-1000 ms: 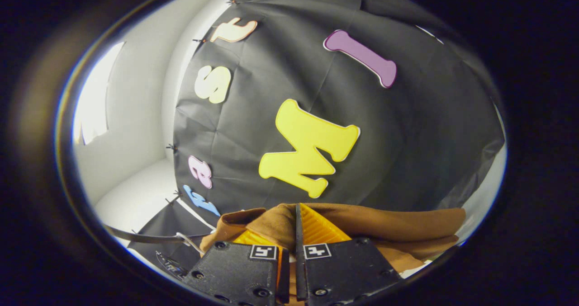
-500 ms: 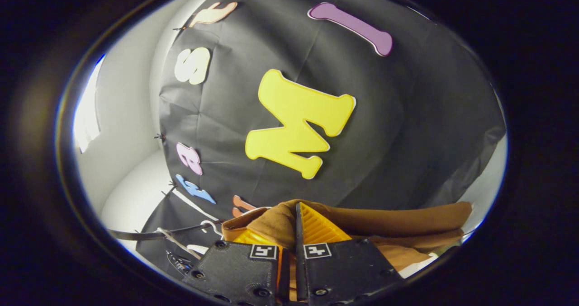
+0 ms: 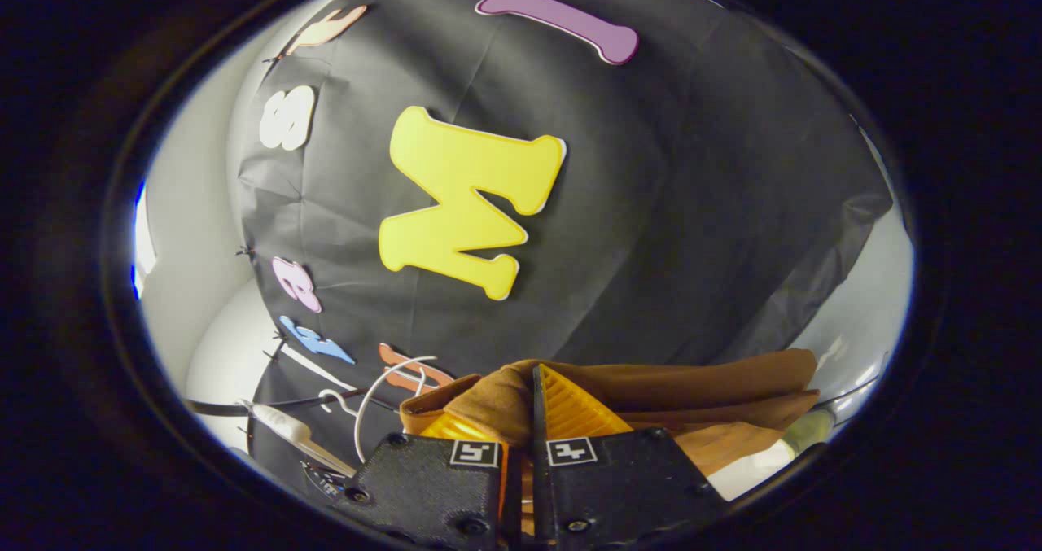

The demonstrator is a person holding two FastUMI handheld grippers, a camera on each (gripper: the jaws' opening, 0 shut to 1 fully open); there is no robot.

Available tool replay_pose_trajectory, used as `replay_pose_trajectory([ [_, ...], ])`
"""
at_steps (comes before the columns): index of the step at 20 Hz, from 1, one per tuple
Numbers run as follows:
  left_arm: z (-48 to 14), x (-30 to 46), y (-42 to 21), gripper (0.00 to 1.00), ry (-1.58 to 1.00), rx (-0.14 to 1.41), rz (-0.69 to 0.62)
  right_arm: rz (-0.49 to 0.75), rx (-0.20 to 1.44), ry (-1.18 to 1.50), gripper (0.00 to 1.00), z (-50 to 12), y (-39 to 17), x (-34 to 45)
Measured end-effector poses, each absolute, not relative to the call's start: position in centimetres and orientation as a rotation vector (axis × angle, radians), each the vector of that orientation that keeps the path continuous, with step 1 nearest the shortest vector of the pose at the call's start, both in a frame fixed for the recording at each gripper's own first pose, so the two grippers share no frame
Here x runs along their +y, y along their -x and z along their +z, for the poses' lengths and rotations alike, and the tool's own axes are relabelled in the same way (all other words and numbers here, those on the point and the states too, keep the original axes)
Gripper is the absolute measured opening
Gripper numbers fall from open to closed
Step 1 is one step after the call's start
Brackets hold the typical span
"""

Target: Grasp the clothes on the hanger with both hands and then place them into the laundry hamper below.

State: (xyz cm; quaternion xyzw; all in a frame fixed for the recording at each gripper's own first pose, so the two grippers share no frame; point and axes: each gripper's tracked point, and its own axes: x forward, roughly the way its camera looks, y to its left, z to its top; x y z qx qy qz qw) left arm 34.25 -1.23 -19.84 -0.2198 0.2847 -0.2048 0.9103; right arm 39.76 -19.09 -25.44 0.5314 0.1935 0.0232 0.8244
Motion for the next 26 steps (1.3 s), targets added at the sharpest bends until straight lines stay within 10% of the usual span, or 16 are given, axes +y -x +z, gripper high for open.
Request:
replay_pose_trajectory([
  [26, -20.7, -9.0, -22.5, 0.0, 0.117, 0.54, -0.525, 0.059, 0.609, -0.756, 0.05, -28.4, -26.1, -6.4],
])
